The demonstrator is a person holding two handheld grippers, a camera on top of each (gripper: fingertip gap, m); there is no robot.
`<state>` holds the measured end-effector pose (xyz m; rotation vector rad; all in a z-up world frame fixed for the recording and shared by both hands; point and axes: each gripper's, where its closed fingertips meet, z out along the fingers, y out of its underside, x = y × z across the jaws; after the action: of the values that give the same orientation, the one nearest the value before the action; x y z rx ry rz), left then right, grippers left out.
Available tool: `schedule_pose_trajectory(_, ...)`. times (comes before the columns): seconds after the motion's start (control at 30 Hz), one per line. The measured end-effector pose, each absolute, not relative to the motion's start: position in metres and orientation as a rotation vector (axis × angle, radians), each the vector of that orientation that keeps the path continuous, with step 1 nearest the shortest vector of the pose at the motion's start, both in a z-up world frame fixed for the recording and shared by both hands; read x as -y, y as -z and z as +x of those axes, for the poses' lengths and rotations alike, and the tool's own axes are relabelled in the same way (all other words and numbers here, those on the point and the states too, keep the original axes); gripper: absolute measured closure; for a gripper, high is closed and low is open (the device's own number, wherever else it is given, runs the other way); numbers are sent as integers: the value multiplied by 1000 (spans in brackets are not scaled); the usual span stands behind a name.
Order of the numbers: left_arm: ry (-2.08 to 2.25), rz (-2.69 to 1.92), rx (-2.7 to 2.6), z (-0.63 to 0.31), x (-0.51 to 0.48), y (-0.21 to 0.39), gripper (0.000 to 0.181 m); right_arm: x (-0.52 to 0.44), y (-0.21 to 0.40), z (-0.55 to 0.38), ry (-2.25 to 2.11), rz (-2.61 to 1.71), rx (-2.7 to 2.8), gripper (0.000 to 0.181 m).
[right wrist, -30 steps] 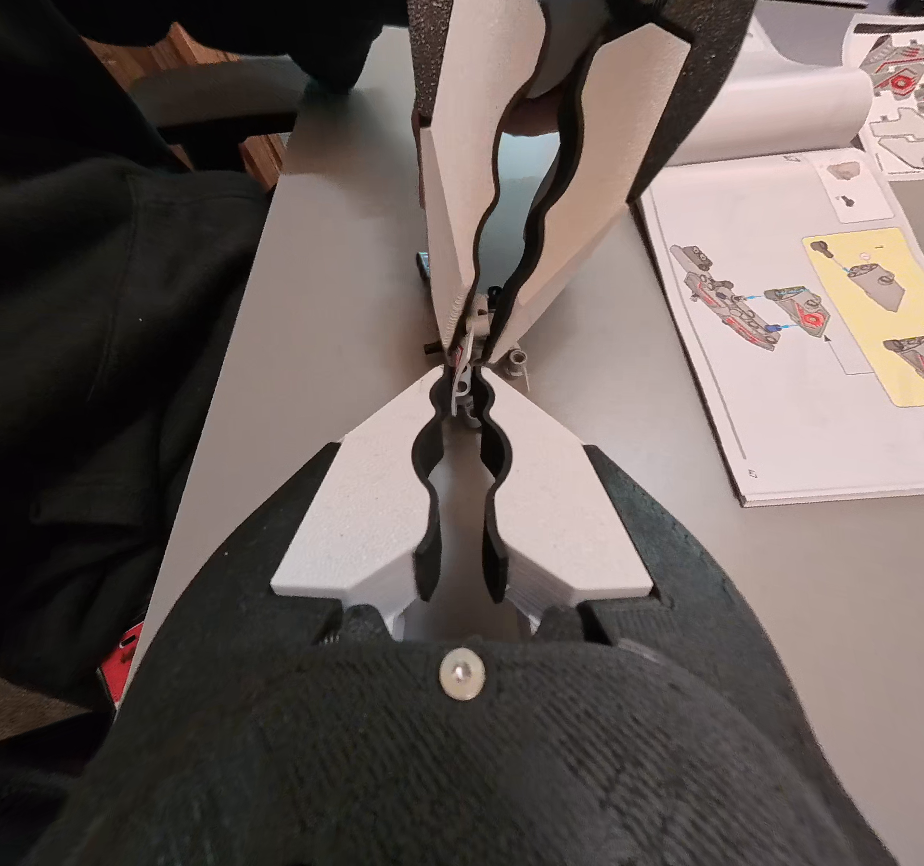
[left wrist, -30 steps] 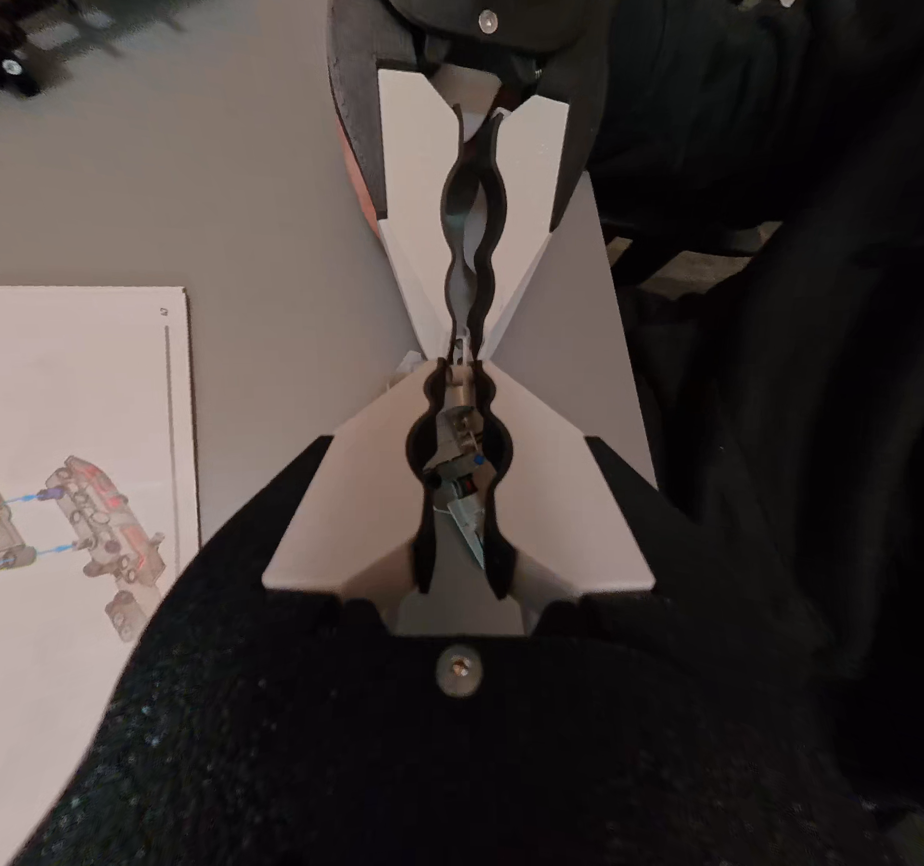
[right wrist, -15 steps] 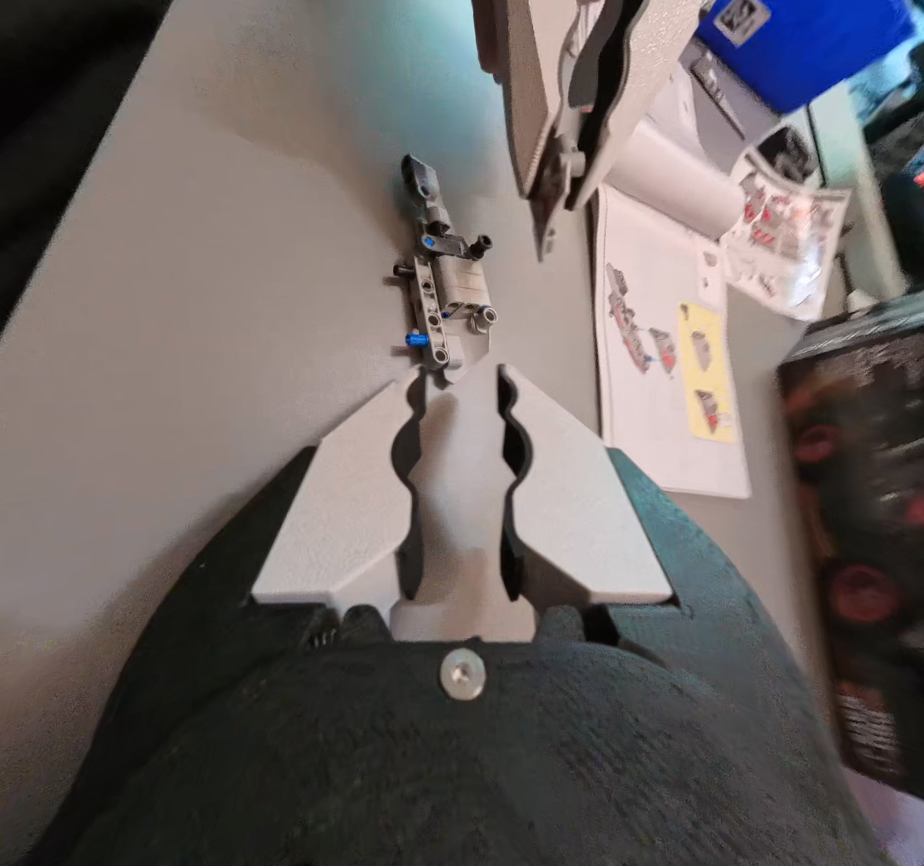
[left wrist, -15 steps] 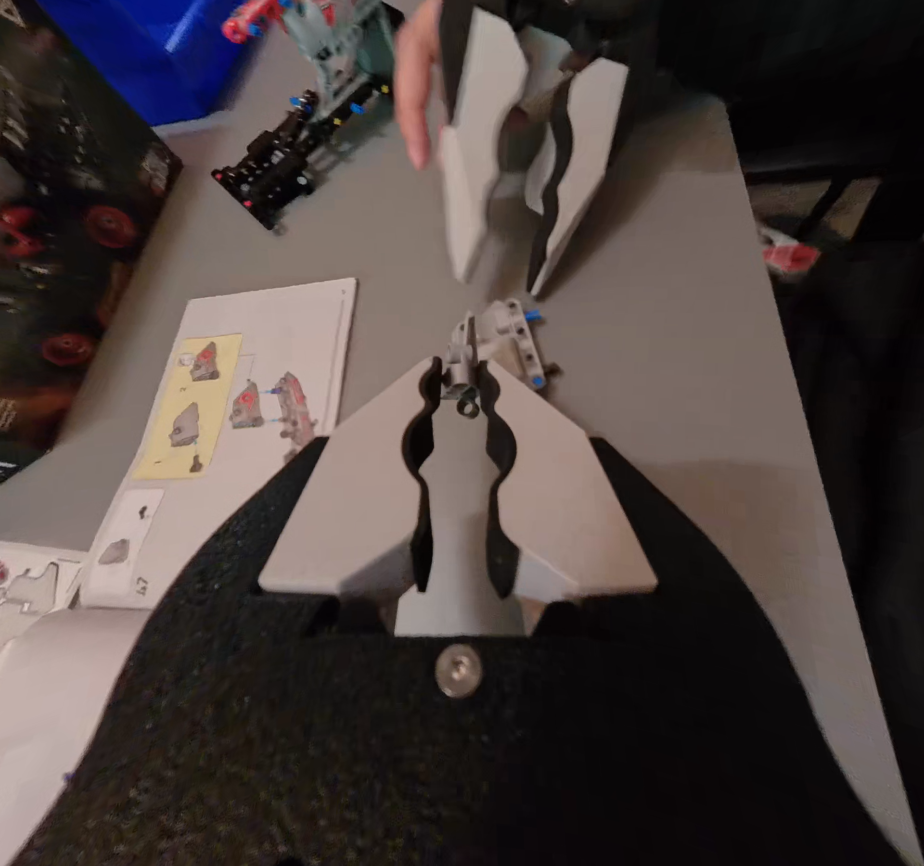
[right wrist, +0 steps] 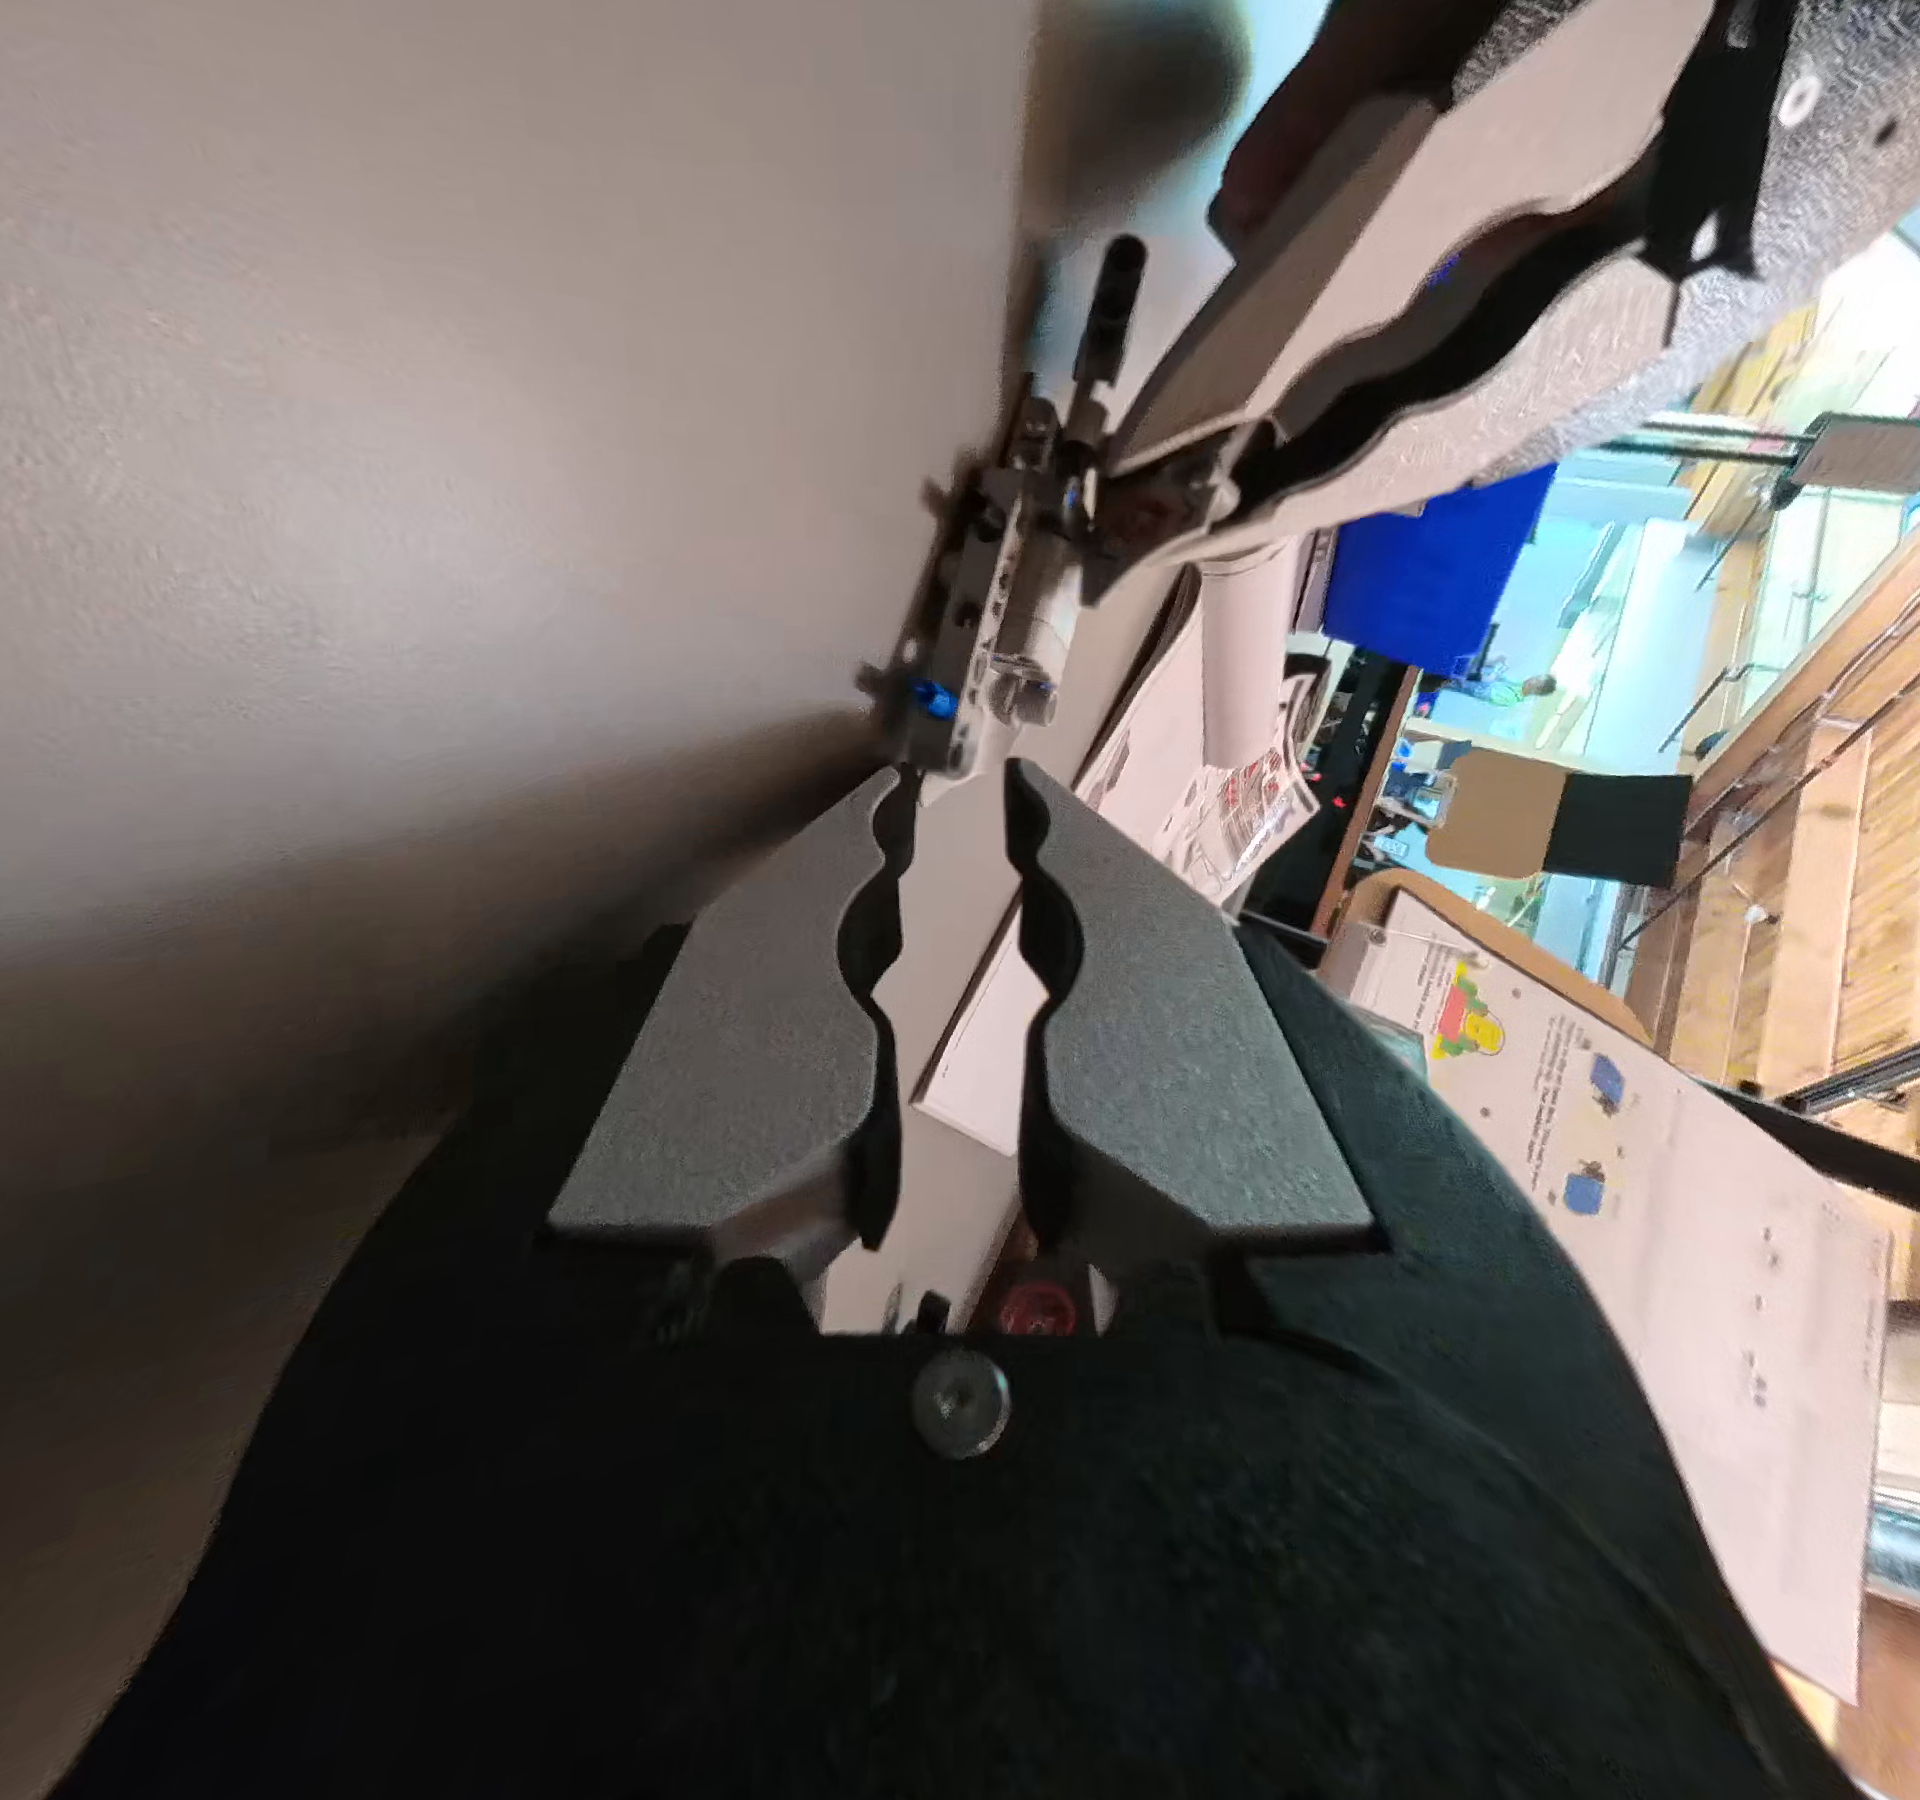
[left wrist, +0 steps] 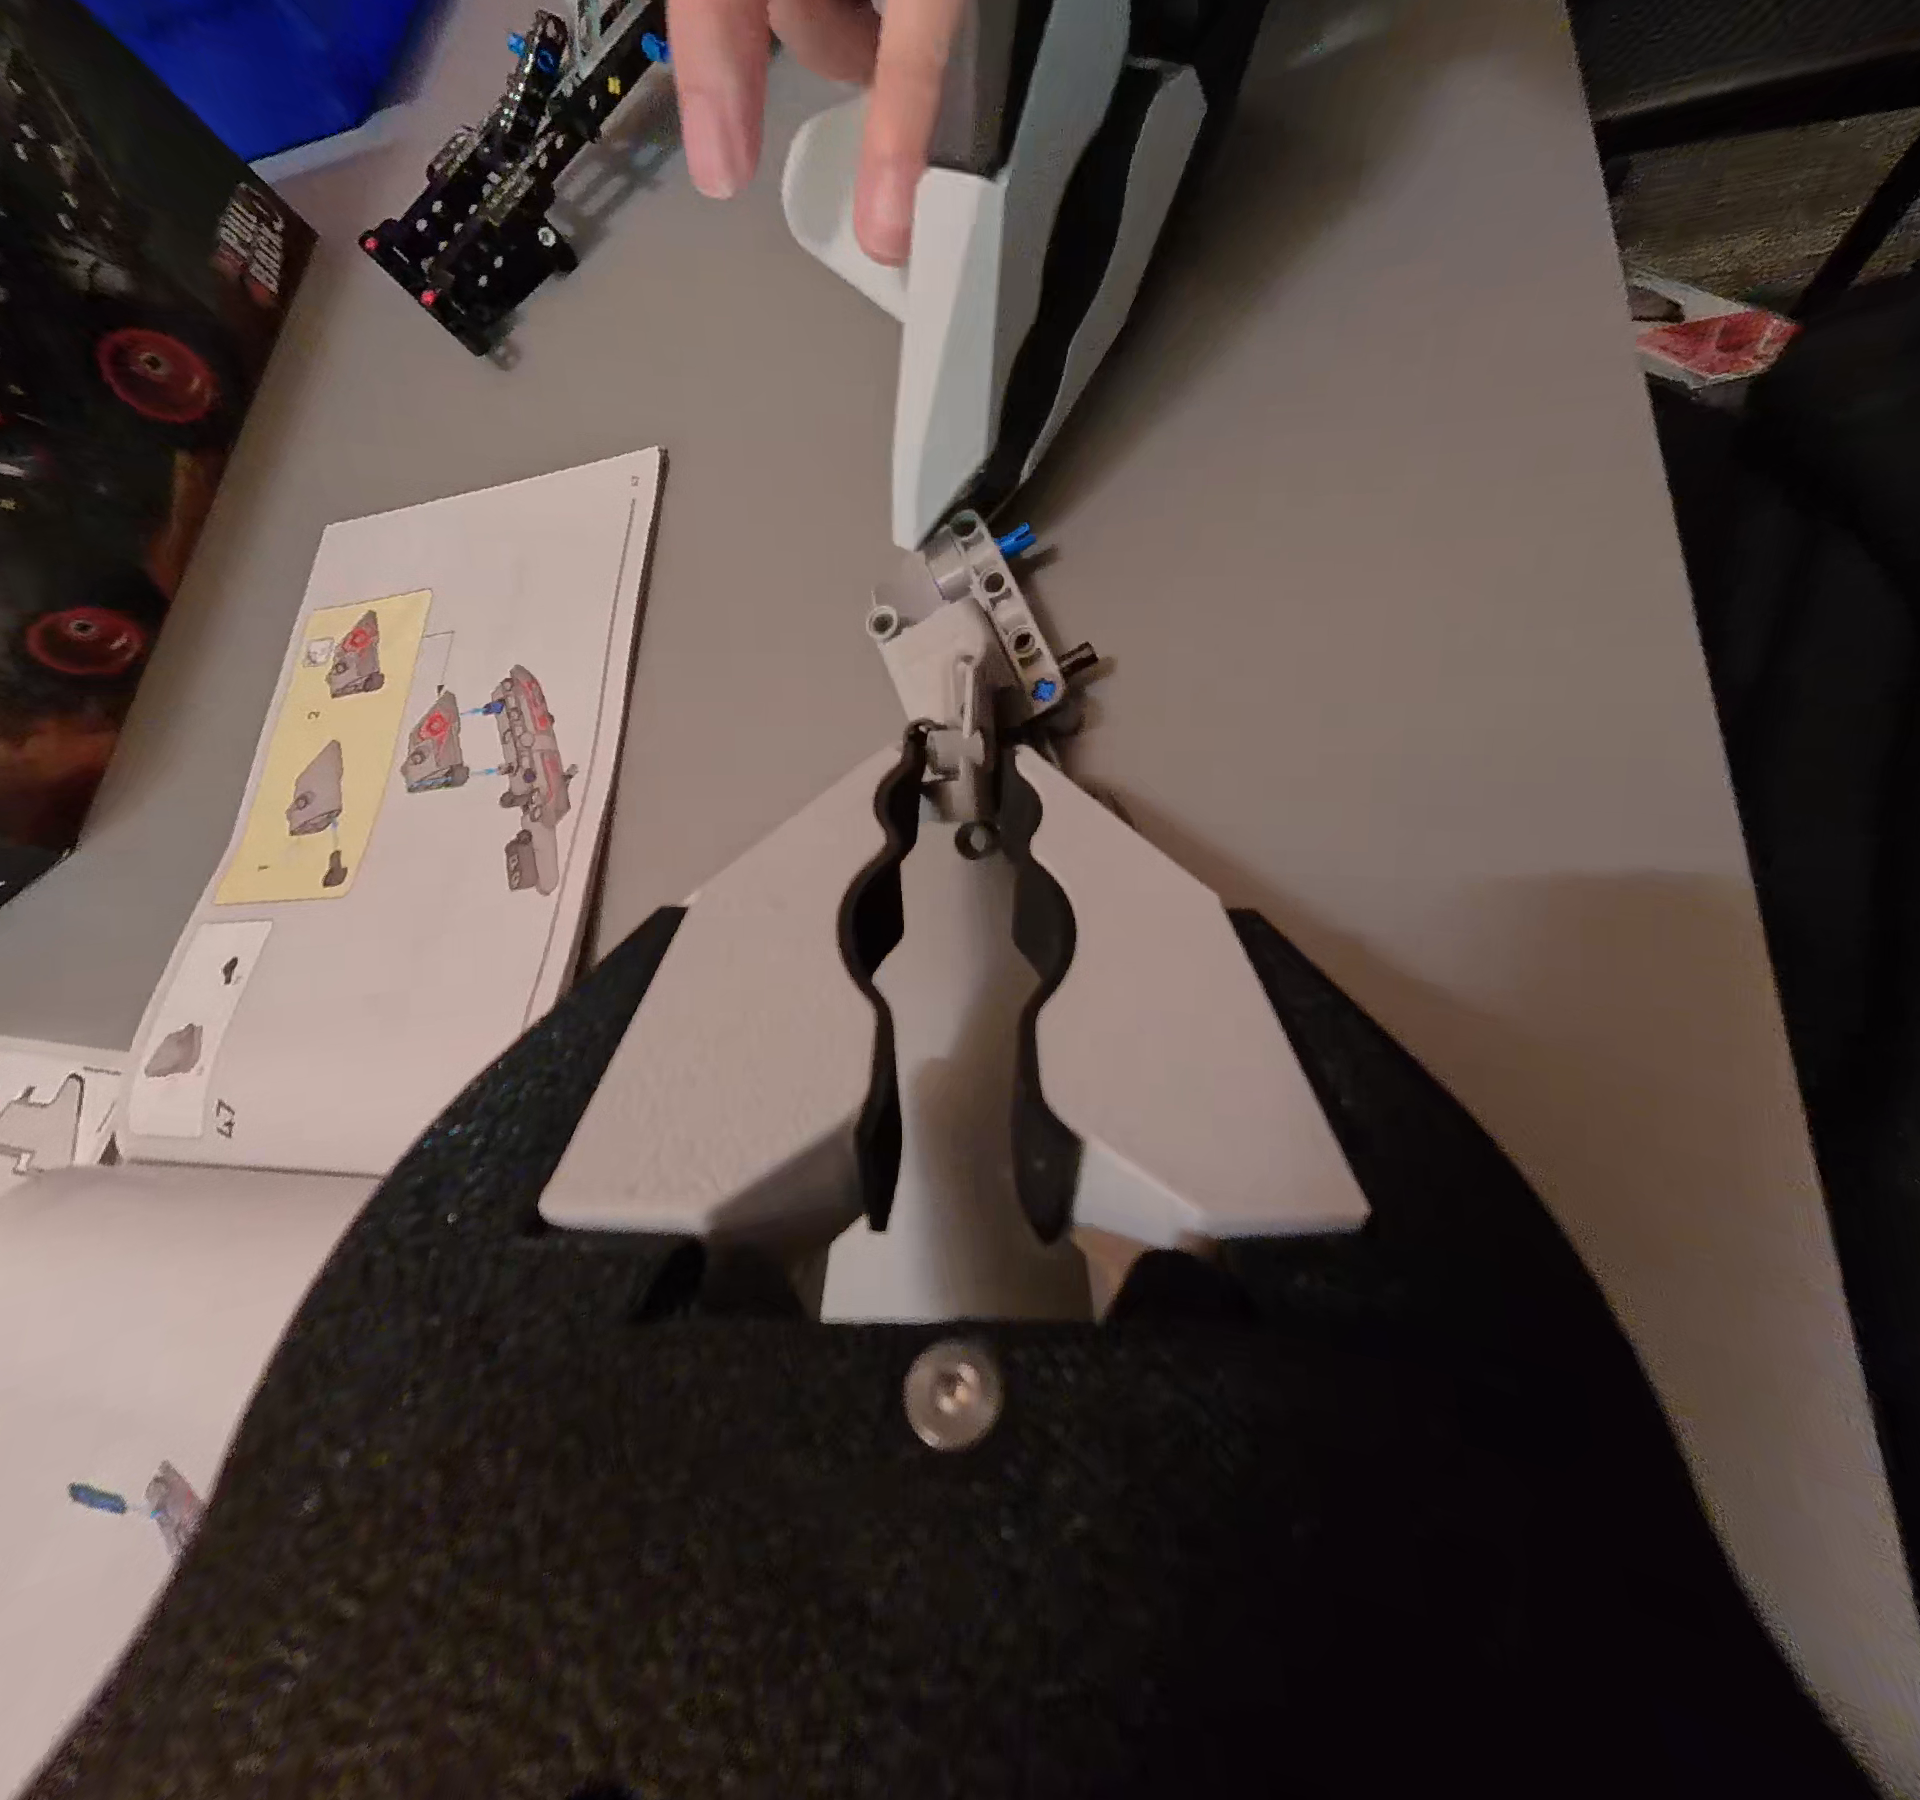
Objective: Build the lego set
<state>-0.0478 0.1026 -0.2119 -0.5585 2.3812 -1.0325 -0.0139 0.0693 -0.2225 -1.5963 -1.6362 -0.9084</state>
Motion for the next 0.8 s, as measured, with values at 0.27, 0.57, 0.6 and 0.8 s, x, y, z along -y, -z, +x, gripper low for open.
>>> schedule_pose_trajectory(0.27,1219,-546,-2483,-52,-109,214,169,-78,215,-18,791,-1579,1543,150)
schedule_pose_trajectory(0.57,1197,-497,-2424,-54,-122,208,169,-81,226,-22,698,-1719,1465,175)
schedule_pose_trajectory(0.6,1199,-505,-2386,-54,-125,203,169,-80,226,-23,689,-1747,1448,176)
schedule_pose_trajectory(0.8,1125,-609,-2275,-71,-144,183,169,-68,227,-26,518,-1979,1235,179)
